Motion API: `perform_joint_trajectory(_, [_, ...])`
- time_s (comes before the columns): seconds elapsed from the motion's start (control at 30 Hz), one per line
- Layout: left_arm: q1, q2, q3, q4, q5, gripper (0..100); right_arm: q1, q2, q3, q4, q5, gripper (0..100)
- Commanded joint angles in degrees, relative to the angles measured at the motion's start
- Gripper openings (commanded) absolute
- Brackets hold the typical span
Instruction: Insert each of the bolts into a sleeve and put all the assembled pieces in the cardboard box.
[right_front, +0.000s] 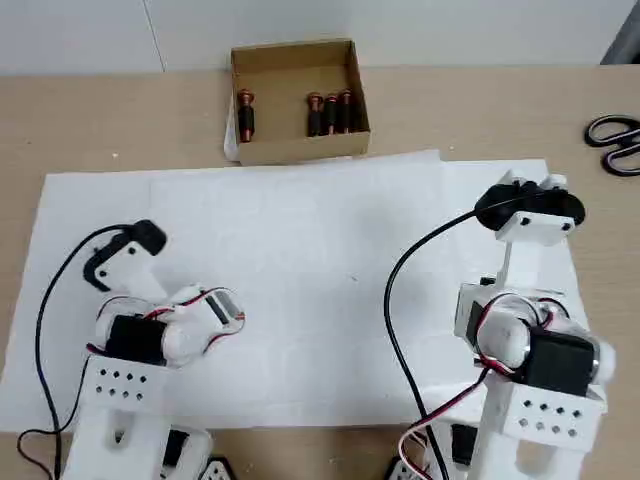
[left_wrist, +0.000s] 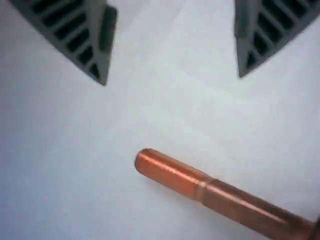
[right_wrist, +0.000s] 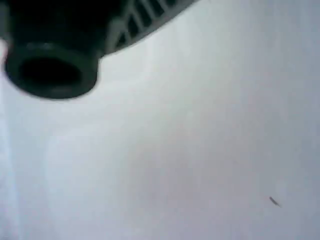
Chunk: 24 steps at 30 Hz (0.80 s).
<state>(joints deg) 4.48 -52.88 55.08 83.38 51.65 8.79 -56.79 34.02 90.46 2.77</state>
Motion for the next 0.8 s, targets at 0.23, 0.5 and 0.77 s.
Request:
perform_joint_trajectory(0.23, [-6.6,-0.3,6.7,-8.1,-0.5,17,0.5,-0.9,-0.4,-0.5,-0.5,1.4])
perform_joint_trajectory(0.5, [-6.6,-0.3,13.2,-16.3,-0.4,17,0.5,-0.9,-0.4,-0.5,-0.5,1.4])
perform_joint_trajectory(0.77, [-6.6,-0.3,17.9,-24.5,0.3,17,0.5,-0.9,-0.6,1.1,-0.5,1.4])
